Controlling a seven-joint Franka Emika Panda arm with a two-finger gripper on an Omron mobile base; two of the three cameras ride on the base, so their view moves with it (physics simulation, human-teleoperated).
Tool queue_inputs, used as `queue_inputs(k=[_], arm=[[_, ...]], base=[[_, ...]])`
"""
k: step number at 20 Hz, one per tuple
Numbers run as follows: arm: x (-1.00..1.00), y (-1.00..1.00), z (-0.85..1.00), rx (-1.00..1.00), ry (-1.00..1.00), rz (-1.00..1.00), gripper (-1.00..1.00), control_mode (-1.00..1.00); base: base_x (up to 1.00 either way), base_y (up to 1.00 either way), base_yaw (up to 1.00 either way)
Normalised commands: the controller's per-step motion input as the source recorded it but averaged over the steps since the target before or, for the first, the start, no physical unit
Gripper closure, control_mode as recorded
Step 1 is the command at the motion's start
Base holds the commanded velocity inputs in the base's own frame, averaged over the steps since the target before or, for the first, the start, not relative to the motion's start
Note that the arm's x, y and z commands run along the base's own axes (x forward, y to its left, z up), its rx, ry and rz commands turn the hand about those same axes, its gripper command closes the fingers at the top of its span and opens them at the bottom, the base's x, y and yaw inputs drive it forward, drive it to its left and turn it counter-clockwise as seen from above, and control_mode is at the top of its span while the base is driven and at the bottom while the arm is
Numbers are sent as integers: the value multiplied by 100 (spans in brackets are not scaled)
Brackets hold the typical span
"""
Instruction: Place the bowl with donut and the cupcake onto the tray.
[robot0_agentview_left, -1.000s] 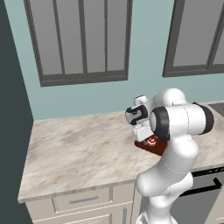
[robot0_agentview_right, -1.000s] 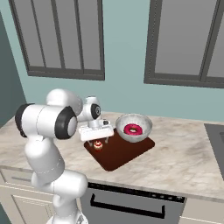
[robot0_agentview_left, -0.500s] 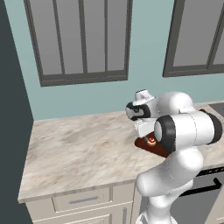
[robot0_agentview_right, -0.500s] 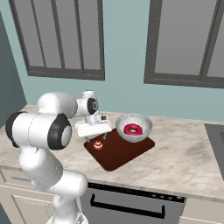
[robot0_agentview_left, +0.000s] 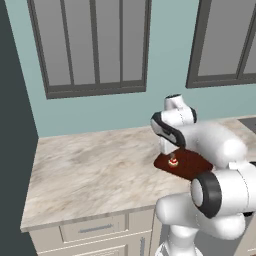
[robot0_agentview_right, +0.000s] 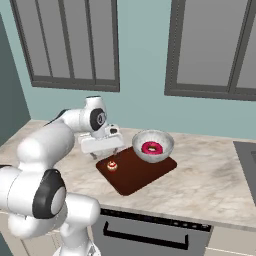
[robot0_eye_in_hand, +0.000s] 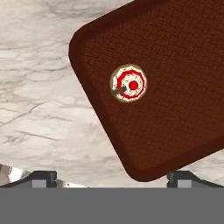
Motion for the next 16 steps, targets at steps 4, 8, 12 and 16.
queue_inputs(k=[4, 8, 12, 16], arm=[[-45, 3, 48, 10, -23, 0, -100, -100], [-53, 11, 54, 5, -28, 0, -100, -100], [-47, 19, 54, 0, -26, -4, -100, -100], [-59, 9, 52, 1, -23, -2, -100, -100]], base=[[0, 0, 0], [0, 0, 0], [0, 0, 0], [0, 0, 0]])
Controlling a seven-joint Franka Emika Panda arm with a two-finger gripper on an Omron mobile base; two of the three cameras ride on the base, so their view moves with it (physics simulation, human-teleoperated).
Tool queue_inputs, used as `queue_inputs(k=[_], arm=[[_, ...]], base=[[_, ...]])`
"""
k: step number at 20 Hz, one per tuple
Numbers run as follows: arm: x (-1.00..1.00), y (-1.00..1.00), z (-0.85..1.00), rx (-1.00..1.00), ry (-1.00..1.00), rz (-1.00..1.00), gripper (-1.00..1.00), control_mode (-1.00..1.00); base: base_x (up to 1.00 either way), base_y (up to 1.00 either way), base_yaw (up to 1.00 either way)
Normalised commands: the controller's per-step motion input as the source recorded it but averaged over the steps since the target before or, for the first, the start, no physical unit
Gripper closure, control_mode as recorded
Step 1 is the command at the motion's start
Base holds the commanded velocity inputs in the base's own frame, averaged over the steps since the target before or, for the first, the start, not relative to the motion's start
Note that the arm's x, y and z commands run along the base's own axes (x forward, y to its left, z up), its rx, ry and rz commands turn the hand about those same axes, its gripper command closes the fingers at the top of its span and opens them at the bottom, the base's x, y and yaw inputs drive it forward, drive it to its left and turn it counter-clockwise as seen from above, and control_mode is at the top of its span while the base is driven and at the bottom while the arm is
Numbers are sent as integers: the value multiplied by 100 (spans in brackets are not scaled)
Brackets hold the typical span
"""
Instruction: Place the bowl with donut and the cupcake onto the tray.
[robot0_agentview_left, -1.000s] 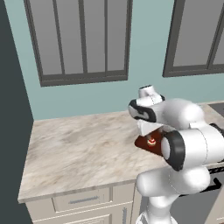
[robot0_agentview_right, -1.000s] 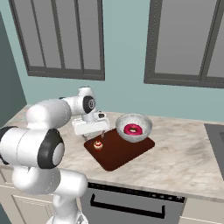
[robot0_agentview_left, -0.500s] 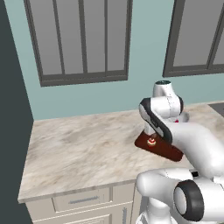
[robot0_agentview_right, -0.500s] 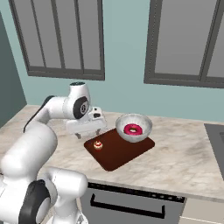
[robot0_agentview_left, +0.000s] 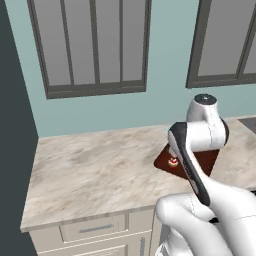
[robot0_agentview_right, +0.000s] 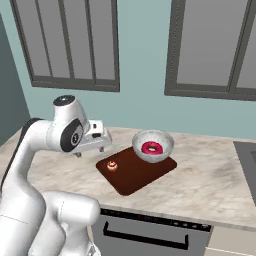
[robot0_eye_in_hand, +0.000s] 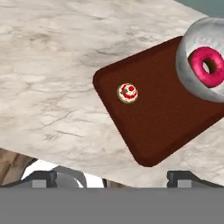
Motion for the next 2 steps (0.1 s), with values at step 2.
queue_inputs(k=[2], arm=[[-69, 1, 52, 6, -18, 0, -100, -100]], base=[[0, 0, 0]])
